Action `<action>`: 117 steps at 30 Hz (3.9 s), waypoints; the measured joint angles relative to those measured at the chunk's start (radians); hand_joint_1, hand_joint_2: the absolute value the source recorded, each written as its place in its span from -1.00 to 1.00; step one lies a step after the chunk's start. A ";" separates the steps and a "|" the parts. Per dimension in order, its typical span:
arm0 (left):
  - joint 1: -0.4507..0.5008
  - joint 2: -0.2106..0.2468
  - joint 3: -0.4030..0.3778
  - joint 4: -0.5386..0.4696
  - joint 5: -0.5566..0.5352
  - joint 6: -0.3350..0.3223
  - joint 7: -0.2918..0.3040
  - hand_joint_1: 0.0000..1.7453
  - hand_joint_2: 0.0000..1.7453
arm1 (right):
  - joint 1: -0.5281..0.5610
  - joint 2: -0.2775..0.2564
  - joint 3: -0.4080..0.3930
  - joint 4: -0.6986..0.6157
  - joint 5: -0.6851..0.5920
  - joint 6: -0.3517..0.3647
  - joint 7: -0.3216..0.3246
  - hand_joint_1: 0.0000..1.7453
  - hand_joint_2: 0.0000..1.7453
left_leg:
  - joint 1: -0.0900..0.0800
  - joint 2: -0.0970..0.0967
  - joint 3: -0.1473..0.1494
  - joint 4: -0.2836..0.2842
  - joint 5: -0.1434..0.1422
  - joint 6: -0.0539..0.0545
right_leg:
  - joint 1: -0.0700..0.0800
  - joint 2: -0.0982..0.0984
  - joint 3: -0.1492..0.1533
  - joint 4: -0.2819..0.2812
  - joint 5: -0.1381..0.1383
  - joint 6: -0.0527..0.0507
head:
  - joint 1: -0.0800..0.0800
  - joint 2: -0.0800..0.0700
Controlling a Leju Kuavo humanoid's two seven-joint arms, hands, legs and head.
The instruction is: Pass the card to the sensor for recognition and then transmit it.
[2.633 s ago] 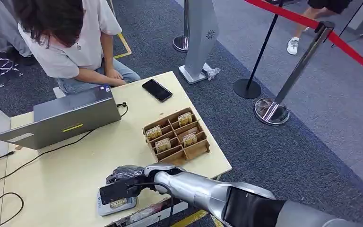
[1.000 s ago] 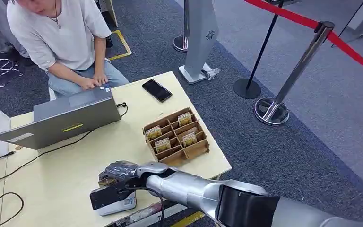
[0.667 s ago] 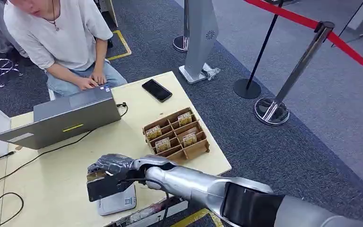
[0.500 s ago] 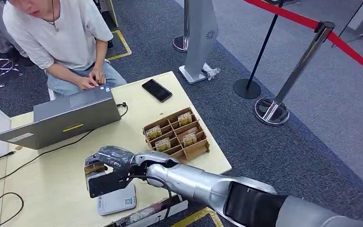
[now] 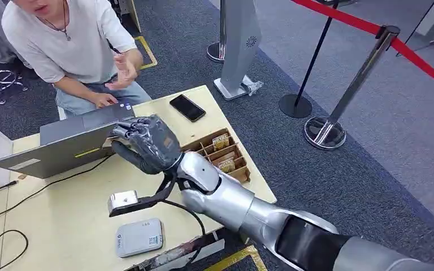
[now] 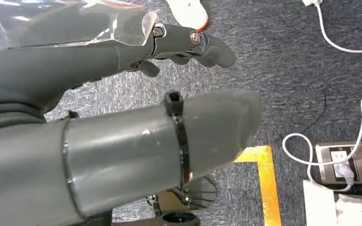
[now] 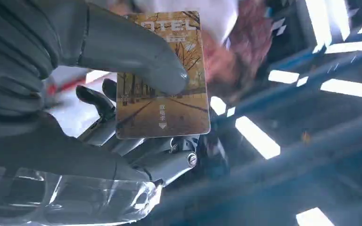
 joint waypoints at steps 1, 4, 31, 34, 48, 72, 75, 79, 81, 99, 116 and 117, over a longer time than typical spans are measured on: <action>-0.003 -0.002 0.000 0.000 -0.006 0.000 0.004 -1.00 -1.00 | -0.002 0.001 -0.011 0.002 0.069 -0.033 0.022 1.00 1.00 | 0.000 0.000 0.000 0.000 0.000 0.000 | 0.000 0.000 0.000 0.000 0.000 0.000 | 0.000 0.000; -0.008 -0.005 -0.002 0.000 -0.016 0.000 0.017 -1.00 -1.00 | -0.028 0.017 -0.041 0.027 0.267 -0.074 0.096 1.00 1.00 | 0.000 0.001 0.000 0.000 0.000 0.000 | 0.000 0.001 0.000 0.000 0.001 0.000 | 0.000 0.000; -0.008 -0.013 -0.003 0.000 -0.016 0.013 0.019 -1.00 -1.00 | -0.210 0.142 -0.116 0.366 0.536 -0.076 0.215 -1.00 1.00 | 0.000 0.000 0.000 0.000 0.001 0.000 | 0.000 0.000 0.000 0.000 0.001 0.000 | 0.000 0.000; -0.007 -0.013 -0.003 0.000 -0.016 0.013 0.019 -1.00 -1.00 | -0.212 0.145 -0.117 0.391 0.508 -0.076 0.213 -1.00 1.00 | 0.000 0.000 0.000 0.000 0.001 0.000 | 0.000 0.000 0.000 0.000 0.001 0.000 | 0.000 0.000; -0.006 -0.012 -0.003 0.000 -0.018 0.016 0.019 -1.00 -1.00 | -0.175 0.190 -0.240 0.404 -0.179 0.218 -0.029 -1.00 -1.00 | 0.000 0.000 0.000 0.000 0.001 0.000 | 0.000 0.000 0.000 0.000 0.001 0.000 | 0.000 0.000; 0.010 -0.002 0.006 0.000 0.012 0.001 -0.011 -1.00 -1.00 | 0.104 -0.053 -0.208 -0.063 -0.324 0.398 -0.037 -1.00 -1.00 | 0.000 -0.001 -0.001 0.000 0.001 0.001 | 0.000 -0.001 -0.001 -0.001 0.001 0.001 | 0.000 0.000; 0.011 0.001 0.011 0.000 0.020 0.001 -0.012 -1.00 -1.00 | 0.143 -0.115 -0.208 -0.096 -0.286 0.397 -0.024 -1.00 -1.00 | 0.000 -0.001 -0.001 0.001 0.000 0.001 | 0.000 -0.001 -0.001 -0.001 0.001 0.001 | 0.000 0.000; 0.014 0.005 0.026 0.000 0.029 0.003 -0.017 -1.00 -1.00 | 0.204 -0.202 -0.219 -0.154 -0.213 0.357 0.012 -1.00 -1.00 | 0.000 -0.001 -0.001 0.001 0.000 0.001 | 0.000 -0.001 -0.001 -0.001 0.001 0.001 | 0.000 0.000; 0.015 0.006 0.029 0.000 0.032 0.003 -0.023 -1.00 -1.00 | 0.238 -0.241 -0.229 -0.185 -0.186 0.331 0.028 -1.00 -1.00 | 0.000 -0.001 -0.001 0.001 0.000 0.001 | 0.000 -0.001 -0.001 -0.001 0.001 0.001 | 0.000 0.000; 0.027 0.016 0.052 0.000 0.045 0.000 -0.044 -1.00 -1.00 | 0.538 -0.437 -0.335 -0.429 -0.082 0.337 0.080 -1.00 1.00 | 0.000 0.000 -0.002 0.000 0.000 0.001 | 0.000 -0.001 -0.001 -0.001 0.000 0.001 | 0.000 0.000; 0.027 0.016 0.052 0.000 0.039 0.000 -0.044 -1.00 -1.00 | 0.578 -0.452 -0.341 -0.452 -0.059 0.378 0.078 -1.00 1.00 | 0.000 0.000 -0.002 0.000 0.000 0.001 | 0.000 -0.001 -0.001 -0.001 0.000 0.001 | 0.000 0.000; 0.027 0.016 0.052 0.000 0.037 0.000 -0.044 -1.00 -1.00 | 0.578 -0.452 -0.341 -0.449 -0.051 0.384 0.081 -1.00 1.00 | 0.000 0.000 -0.002 0.000 0.000 0.001 | 0.000 -0.001 -0.001 -0.001 0.000 0.001 | 0.000 0.000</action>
